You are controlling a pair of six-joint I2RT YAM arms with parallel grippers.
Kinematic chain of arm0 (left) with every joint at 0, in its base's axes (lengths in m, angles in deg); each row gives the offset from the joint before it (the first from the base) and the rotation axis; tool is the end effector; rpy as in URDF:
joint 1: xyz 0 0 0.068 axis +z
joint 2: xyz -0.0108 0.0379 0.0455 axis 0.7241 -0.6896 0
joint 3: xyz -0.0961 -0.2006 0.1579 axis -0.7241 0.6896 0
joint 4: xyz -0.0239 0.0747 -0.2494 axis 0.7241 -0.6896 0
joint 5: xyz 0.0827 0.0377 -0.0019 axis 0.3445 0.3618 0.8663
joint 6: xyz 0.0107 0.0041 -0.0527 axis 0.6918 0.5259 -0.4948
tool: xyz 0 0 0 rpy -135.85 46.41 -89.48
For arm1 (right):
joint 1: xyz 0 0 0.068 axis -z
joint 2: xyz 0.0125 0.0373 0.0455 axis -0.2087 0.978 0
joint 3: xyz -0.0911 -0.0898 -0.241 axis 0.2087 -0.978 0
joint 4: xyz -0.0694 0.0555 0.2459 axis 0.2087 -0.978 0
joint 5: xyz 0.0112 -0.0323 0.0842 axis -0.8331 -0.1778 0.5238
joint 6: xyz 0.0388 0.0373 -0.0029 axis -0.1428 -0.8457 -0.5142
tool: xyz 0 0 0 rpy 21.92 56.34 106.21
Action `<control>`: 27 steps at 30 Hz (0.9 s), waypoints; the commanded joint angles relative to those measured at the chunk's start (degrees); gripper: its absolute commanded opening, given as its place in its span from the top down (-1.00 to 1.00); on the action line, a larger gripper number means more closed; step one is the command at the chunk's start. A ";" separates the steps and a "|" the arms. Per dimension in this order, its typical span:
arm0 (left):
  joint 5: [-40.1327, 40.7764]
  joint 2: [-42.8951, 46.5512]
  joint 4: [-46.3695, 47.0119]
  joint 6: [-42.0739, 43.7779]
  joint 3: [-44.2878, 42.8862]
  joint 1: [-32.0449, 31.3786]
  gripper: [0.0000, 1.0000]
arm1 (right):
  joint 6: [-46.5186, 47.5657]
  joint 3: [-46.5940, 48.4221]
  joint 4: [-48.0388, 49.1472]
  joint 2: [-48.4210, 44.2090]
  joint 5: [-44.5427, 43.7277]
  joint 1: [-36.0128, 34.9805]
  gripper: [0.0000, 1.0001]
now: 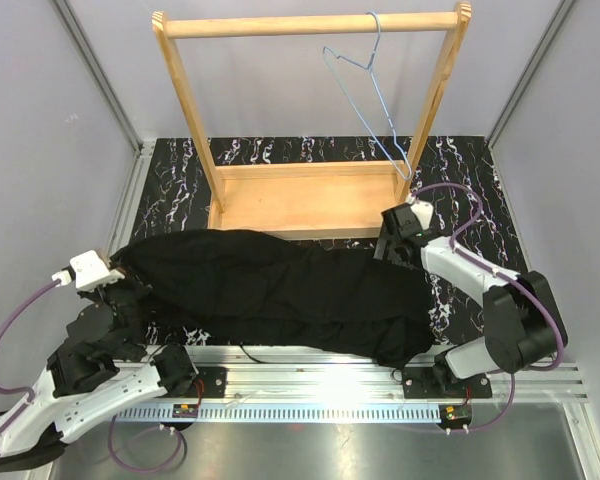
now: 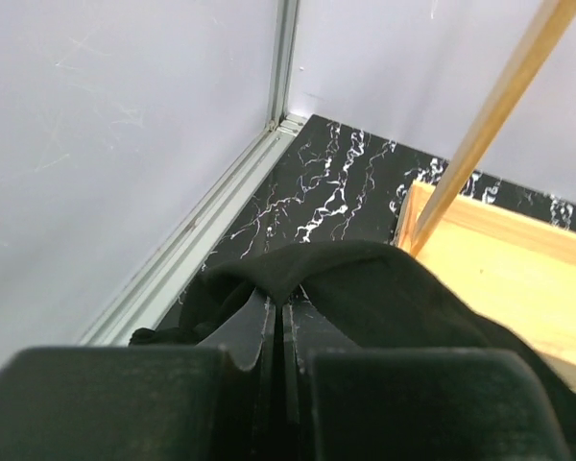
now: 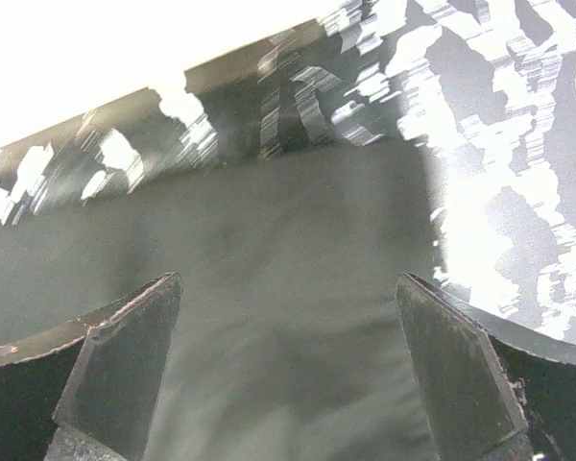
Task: Place the trousers on the hanger
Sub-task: Fold the trousers
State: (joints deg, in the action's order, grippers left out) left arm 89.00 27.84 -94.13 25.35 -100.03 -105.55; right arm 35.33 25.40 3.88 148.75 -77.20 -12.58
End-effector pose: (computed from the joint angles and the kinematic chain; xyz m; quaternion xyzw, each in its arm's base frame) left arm 0.0367 0.0075 0.3424 -0.1778 0.6806 0.0901 0.7050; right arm 0.2562 0.1012 0.1942 0.1051 0.9421 -0.0666 0.3113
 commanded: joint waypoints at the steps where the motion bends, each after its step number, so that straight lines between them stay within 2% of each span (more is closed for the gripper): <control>1: 0.86 -0.67 4.12 2.41 0.27 0.09 1.00 | -1.27 2.16 1.87 0.19 -0.02 5.89 -0.99; 4: -1.24 -4.00 3.77 1.71 -0.16 0.18 1.00 | 0.74 1.45 4.24 -0.08 2.88 9.76 -0.99; 9: -3.80 -9.37 1.58 -0.84 -1.48 0.18 1.00 | 4.17 3.82 5.29 5.44 4.91 10.30 -0.99; 16: -4.42 -10.87 0.16 -2.16 -1.84 0.27 1.00 | 5.49 7.51 5.74 12.66 7.64 11.26 -0.99; 20: -4.41 -10.69 0.17 -2.25 -1.75 0.27 1.00 | 5.67 8.14 6.87 16.61 14.20 12.58 -0.98; 22: -4.42 -10.69 -0.01 -2.34 -1.66 0.18 1.00 | 5.58 8.05 6.79 17.24 15.11 12.76 -0.75; 23: -4.42 -10.52 0.08 -2.34 -1.66 0.27 1.00 | 5.49 7.79 6.88 16.98 15.37 12.84 -0.42; 25: -4.42 -10.52 0.08 -2.25 -1.57 0.27 1.00 | 5.58 6.91 6.53 16.54 15.46 12.93 -0.08; 26: -4.42 -10.52 0.25 -2.25 -1.57 0.18 1.00 | 5.41 6.73 6.35 16.27 15.63 13.11 0.52; 27: -4.33 -10.52 0.08 -2.34 -1.57 0.27 1.00 | 5.23 6.47 6.35 16.01 15.72 13.28 0.79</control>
State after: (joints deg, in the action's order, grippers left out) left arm 85.05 17.04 -95.57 23.34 -100.05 -105.47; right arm 41.04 32.66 10.35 164.34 -64.68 0.34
